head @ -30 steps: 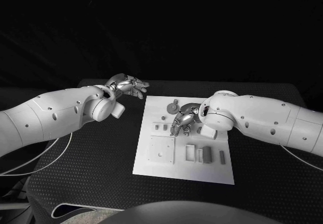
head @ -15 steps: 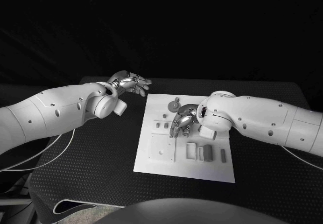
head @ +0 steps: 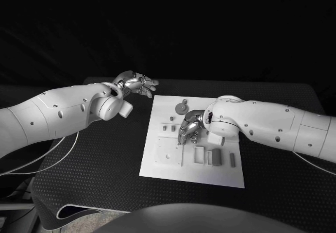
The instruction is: Assemble the parts on the task board
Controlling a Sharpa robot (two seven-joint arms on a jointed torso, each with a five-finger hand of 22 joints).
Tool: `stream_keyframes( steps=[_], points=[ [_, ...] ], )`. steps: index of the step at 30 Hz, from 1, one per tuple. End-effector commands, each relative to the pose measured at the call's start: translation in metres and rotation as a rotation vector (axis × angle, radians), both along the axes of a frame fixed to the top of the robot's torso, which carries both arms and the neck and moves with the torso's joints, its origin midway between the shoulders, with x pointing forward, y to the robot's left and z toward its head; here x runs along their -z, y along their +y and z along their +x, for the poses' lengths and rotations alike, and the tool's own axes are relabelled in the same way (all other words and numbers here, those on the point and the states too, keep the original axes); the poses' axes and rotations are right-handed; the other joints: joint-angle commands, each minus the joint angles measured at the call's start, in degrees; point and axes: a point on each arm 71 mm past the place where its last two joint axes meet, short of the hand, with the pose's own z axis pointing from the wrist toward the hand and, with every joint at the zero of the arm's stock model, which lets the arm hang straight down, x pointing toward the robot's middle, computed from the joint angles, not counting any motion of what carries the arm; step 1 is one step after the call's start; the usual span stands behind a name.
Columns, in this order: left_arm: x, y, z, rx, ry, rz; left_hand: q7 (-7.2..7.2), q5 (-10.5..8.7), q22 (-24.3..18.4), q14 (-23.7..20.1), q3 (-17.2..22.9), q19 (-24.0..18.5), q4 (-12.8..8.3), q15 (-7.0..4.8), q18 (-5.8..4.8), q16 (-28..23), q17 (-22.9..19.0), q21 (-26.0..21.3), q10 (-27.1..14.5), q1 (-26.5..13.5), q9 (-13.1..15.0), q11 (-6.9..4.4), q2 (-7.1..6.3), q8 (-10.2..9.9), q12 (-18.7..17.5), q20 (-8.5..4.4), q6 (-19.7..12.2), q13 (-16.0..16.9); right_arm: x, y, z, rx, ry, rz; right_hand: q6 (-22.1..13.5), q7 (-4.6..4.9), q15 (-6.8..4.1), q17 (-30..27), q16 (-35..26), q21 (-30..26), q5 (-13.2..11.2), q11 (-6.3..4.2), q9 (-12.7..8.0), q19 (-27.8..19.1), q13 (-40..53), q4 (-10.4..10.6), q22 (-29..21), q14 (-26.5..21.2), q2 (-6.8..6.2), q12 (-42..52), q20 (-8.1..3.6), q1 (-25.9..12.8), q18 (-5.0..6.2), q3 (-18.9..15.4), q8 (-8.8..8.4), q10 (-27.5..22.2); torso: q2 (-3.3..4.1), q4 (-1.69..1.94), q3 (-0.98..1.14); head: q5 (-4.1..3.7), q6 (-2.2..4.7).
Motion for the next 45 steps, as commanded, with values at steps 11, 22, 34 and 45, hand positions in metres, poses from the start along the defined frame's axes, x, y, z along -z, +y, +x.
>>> stream_keyframes(
  steps=[11, 22, 34, 45],
  points=[
    [-0.0016, -0.0033, 0.0, 0.013, 0.0, -0.011, 0.76, -0.15, -0.13, 0.3, -0.14, 0.12, 0.32, -0.07, 0.31, -0.4, 0.17, -0.38, -0.44, -0.06, -0.1, -0.07, -0.44, 0.21, -0.28, 0.2, -0.35, 0.11, 0.0065, 0.0059, -0.0044, -0.045, 0.011, -0.03, -0.47, 0.19, 0.05, 0.11, 0.39, 0.34, 0.16, 0.2, 0.09, -0.24, 0.09, 0.06, 1.25, -0.37, 0.74, -0.36, -0.15, 0.0, 0.41, -0.33, 0.13, -0.21, -0.03, -0.04, 0.05, 0.13, -0.42],
    [-0.0016, -0.0042, -0.0002, 0.016, 0.0, -0.012, 0.78, -0.15, -0.16, 0.29, -0.16, 0.1, 0.38, -0.05, 0.31, -0.46, 0.25, -0.38, -0.46, -0.11, -0.11, -0.06, -0.46, 0.24, -0.3, 0.21, -0.39, 0.13, 0.0094, 0.0097, -0.0045, -0.051, -0.005, -0.041, -0.52, 0.21, 0.06, 0.14, 0.43, 0.37, 0.16, 0.21, 0.15, -0.25, 0.11, 0.06, 1.26, -0.4, 0.75, -0.38, -0.15, 0.0, 0.41, -0.34, 0.12, -0.23, 0.0, -0.03, 0.06, 0.1, -0.42],
    [-0.0018, -0.0036, -0.0005, 0.016, 0.001, -0.012, 0.78, -0.14, -0.2, 0.3, -0.17, 0.09, 0.42, -0.05, 0.32, -0.53, 0.34, -0.37, -0.48, -0.11, -0.12, -0.05, -0.48, 0.28, -0.32, 0.21, -0.42, 0.15, 0.0111, 0.0093, -0.0037, -0.061, -0.026, -0.062, -0.56, 0.22, 0.06, 0.16, 0.46, 0.4, 0.16, 0.21, 0.19, -0.25, 0.12, 0.06, 1.26, -0.41, 0.75, -0.39, -0.16, 0.0, 0.41, -0.35, 0.11, -0.25, -0.01, -0.04, 0.05, 0.07, -0.42],
    [-0.0022, -0.004, -0.0004, 0.018, 0.001, -0.012, 0.79, -0.14, -0.22, 0.3, -0.18, 0.08, 0.45, -0.04, 0.32, -0.59, 0.41, -0.37, -0.49, -0.11, -0.13, -0.05, -0.51, 0.3, -0.33, 0.22, -0.45, 0.17, 0.0107, 0.0094, -0.0027, -0.059, -0.056, -0.067, -0.59, 0.23, 0.07, 0.18, 0.49, 0.43, 0.16, 0.22, 0.23, -0.25, 0.13, 0.06, 1.26, -0.41, 0.75, -0.41, -0.16, -0.01, 0.41, -0.36, 0.1, -0.27, -0.01, -0.05, 0.05, -0.01, -0.42]
  ],
)
